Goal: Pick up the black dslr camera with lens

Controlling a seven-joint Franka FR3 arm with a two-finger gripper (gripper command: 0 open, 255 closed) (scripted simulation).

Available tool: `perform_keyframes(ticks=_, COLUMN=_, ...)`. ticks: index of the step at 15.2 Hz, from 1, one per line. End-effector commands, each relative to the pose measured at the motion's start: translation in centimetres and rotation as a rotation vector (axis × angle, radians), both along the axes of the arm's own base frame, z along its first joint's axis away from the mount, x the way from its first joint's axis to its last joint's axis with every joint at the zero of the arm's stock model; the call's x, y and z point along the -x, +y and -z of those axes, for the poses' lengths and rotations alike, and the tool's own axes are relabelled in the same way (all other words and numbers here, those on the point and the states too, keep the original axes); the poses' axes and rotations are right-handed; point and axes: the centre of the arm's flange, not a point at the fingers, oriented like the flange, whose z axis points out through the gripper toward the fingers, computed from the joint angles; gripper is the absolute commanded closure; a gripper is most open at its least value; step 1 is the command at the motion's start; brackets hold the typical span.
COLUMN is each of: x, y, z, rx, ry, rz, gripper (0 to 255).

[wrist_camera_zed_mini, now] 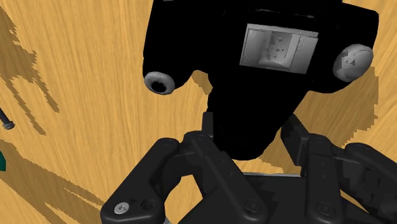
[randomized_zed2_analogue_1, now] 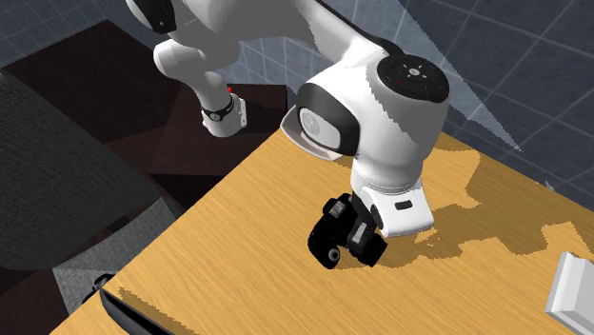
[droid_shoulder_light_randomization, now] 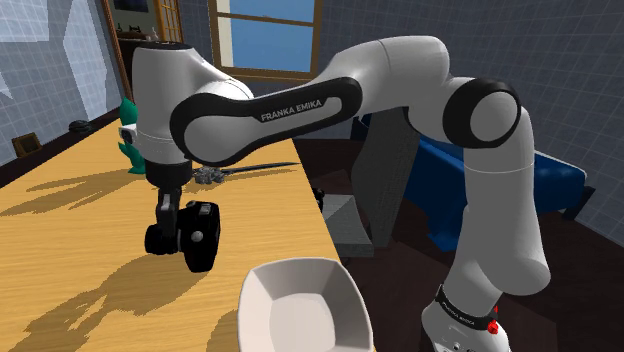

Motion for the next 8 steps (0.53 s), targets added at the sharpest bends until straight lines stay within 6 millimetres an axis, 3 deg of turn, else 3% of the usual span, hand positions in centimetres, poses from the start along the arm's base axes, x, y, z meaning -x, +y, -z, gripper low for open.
perform_keyframes(ticks=1, x=0.0, y=-0.1, z=0.2, rx=0.003, ry=0.002, rz=0.001, gripper=255)
perform_keyframes(ticks=8, x=-0.1, y=0.0, z=-3.0, rx=0.003, ry=0.002, rz=0.001, gripper=255)
